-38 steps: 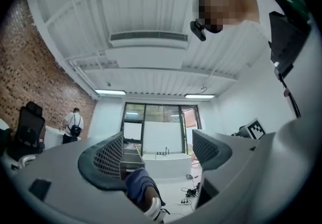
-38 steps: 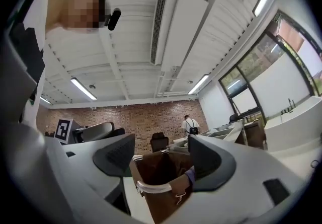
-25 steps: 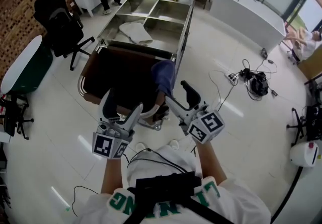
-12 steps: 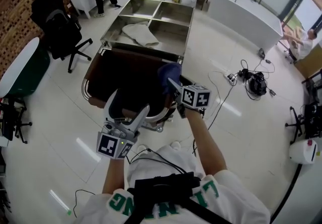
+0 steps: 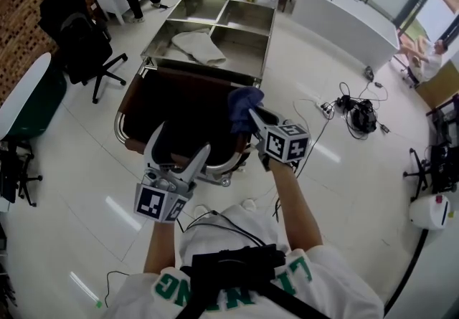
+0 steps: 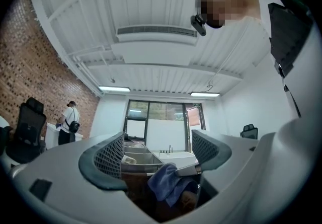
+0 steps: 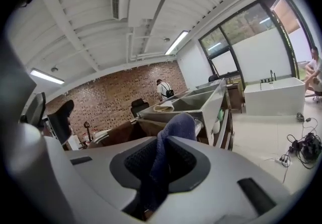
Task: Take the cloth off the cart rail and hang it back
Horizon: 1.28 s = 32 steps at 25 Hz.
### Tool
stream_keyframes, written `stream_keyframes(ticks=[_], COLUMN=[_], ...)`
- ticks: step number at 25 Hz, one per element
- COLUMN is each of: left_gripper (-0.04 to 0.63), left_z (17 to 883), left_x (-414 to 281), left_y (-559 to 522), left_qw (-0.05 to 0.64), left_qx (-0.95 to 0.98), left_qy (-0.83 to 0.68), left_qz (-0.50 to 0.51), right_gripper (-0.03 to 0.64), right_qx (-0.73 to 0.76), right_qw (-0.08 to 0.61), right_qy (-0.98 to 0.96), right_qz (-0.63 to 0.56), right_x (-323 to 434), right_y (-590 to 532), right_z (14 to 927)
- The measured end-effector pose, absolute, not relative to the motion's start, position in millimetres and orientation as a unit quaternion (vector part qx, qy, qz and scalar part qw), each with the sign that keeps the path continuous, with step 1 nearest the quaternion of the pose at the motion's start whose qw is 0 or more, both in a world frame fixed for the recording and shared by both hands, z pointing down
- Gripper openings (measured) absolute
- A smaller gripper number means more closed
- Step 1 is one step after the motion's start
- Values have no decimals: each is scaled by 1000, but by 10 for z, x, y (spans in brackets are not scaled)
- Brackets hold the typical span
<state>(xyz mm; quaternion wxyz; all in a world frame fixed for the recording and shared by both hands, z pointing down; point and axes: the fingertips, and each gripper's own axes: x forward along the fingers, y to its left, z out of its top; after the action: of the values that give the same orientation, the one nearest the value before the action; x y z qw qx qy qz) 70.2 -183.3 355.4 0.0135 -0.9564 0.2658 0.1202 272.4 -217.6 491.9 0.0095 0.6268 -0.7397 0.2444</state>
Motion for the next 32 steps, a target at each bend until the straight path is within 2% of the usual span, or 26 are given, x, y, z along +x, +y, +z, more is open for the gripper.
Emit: stream_keyframes(ticks=[14, 24, 28, 32], left_gripper=[396, 394, 394, 387], left_z=[3259, 3233, 3306, 3360], left_x=[434, 286, 128, -97], left_y=[-2047, -2128, -2235, -2265], left_qw=[27, 11, -13, -2], left_qx=[-941, -933, -912, -880], left_qy=[307, 340, 403, 471], left_qz=[139, 114, 79, 62], right_gripper=[64, 64, 66, 64], right_qx=[575, 571, 598, 607], right_qw=[-103, -87, -70, -64], right_qy=[-806, -816, -798, -791], right_qz=[96, 29, -20, -41], right_x=[2201, 1993, 1936, 1787], right_y=[-1664, -1658, -1748, -1837], right_z=[3195, 3141, 3189, 3278])
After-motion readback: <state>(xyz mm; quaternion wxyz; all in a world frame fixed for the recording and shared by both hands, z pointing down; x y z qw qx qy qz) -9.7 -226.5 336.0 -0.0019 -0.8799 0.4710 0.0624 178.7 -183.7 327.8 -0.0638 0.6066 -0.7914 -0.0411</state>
